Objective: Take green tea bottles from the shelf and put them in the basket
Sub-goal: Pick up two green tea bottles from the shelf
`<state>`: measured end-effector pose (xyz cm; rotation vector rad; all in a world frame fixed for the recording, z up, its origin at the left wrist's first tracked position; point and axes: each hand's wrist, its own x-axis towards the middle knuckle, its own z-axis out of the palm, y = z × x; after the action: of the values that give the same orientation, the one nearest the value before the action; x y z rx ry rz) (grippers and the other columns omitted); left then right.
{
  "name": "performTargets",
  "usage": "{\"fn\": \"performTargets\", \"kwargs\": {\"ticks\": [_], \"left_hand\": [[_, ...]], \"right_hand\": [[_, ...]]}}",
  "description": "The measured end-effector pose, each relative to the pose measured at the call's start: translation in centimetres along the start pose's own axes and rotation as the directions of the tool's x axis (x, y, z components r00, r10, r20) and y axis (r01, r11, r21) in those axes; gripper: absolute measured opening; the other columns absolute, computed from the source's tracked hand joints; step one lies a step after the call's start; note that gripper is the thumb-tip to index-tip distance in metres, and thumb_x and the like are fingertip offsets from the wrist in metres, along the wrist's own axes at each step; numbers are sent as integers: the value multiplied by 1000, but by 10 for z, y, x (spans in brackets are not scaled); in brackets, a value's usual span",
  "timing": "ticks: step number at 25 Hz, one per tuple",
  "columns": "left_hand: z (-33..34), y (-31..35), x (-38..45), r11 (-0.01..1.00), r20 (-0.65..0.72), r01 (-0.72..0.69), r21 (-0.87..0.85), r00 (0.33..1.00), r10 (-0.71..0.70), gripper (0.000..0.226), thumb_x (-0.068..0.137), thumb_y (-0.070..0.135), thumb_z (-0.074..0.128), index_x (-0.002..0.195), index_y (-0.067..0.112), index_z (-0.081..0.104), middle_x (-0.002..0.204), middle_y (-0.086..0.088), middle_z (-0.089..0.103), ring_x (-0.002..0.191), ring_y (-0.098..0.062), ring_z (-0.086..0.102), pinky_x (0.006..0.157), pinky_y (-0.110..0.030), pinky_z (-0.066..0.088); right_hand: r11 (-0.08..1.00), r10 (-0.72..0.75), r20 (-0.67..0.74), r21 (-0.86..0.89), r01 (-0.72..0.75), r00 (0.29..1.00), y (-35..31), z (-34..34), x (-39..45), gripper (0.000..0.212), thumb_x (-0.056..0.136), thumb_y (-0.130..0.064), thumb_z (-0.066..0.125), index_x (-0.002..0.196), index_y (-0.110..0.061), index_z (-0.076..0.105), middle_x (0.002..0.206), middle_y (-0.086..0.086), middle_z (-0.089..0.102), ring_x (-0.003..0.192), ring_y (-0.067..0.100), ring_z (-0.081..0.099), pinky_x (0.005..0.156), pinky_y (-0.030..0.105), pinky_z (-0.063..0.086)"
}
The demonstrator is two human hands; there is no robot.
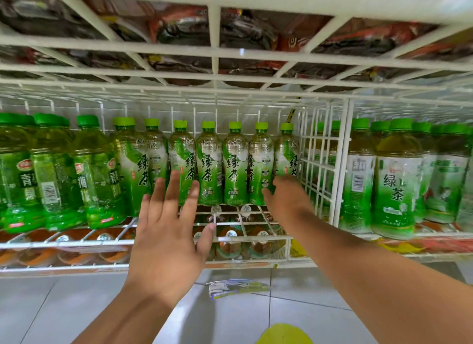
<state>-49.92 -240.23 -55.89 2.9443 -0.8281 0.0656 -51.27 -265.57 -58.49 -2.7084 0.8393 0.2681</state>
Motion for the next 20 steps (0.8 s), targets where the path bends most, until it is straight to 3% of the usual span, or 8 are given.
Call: {"fn": "performTargets", "kwargs": {"ticks": [3,6,9,15,20], "left_hand": [[-7,-3,-1,1000,-10,18,18,1000,-18,77,94,64,27,160,24,25,169,-11,9,156,-33,7,124,-52,13],[-15,-2,-3,999,-13,13,36,1000,-13,77,94,64,26,159,23,28,169,-11,12,155,-35,10,124,-53,14],[-28,2,-6,999,-19,-5,37,1000,5,76,95,63,27,158,20,34,167,-14,20,154,-37,15,122,-56,19],[-67,26,-20,998,-53,-9,66,998,13,77,95,62,29,157,17,35,165,-16,24,151,-38,21,122,-56,20],[-112,50,-27,998,-27,-20,56,999,22,80,93,65,29,158,19,30,166,-15,22,152,-38,19,123,-55,20]], "right_hand": [[985,-129,77,-102,137,989,14,-7,-14,71,103,-51,44,161,-19,20,170,6,10,156,28,9,125,41,23],[957,-222,183,-148,250,958,19,-14,-30,81,101,-64,34,163,-27,-3,169,-4,-21,154,20,-22,125,41,4],[949,-273,143,-123,291,951,19,-27,-45,79,100,-67,28,163,-28,0,169,-5,-20,154,19,-22,124,39,2],[938,-338,12,-73,338,941,12,-55,-89,79,99,-66,34,163,-26,11,171,-3,-3,157,21,-8,128,39,0],[943,-324,-7,-79,322,946,12,-101,-133,78,98,-69,31,162,-27,13,171,0,6,157,24,4,126,43,13]]}}
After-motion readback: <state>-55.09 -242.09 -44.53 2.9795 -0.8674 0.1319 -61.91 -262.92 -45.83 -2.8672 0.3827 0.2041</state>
